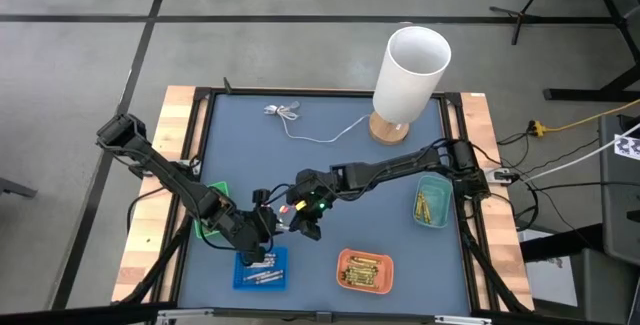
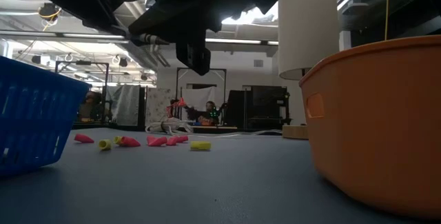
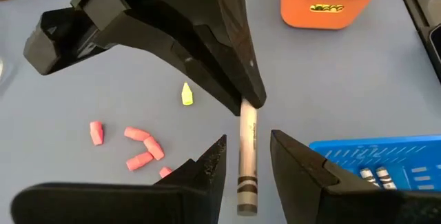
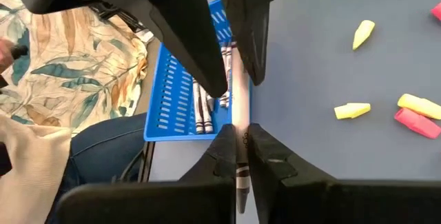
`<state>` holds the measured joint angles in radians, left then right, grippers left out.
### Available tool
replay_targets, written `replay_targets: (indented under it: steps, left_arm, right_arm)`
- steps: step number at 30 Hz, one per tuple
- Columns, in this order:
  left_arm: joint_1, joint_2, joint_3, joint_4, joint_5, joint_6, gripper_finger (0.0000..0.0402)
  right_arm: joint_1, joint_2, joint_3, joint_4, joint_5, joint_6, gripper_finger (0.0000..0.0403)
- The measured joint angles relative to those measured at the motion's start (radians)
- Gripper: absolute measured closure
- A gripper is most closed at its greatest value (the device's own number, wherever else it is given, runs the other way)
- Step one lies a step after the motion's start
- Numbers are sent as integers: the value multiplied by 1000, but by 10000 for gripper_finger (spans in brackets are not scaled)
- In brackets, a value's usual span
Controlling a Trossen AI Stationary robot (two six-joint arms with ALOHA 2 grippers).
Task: Sort crayons
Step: Put the gray crayon into the blue bin
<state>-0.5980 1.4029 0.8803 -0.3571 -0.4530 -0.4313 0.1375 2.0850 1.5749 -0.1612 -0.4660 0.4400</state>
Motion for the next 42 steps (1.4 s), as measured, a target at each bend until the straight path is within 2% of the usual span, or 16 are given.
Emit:
replay_targets:
  steps: [14, 18, 26, 33, 36, 42]
  left_arm:
    - [0, 0, 0, -1, -1, 0, 306]
    - [0, 0, 0, -1, -1, 0, 325]
    - [0, 0, 0, -1, -1, -1, 389]
    - [0, 0, 0, -4, -1, -1, 391]
    - [0, 0, 0, -3, -2, -1, 391]
    - [0, 0, 0, 0, 12, -7, 390]
  right_arm:
    - [0, 0, 0, 8, -24, 0, 389]
    - [0, 0, 0, 12, -24, 0, 389]
    - [0, 0, 0, 12, -23, -2, 389]
    - [0, 0, 0, 10, 4, -2, 387]
    - [0, 0, 0, 10, 6, -1, 373]
    - [-1, 0, 1, 3, 14, 0, 307]
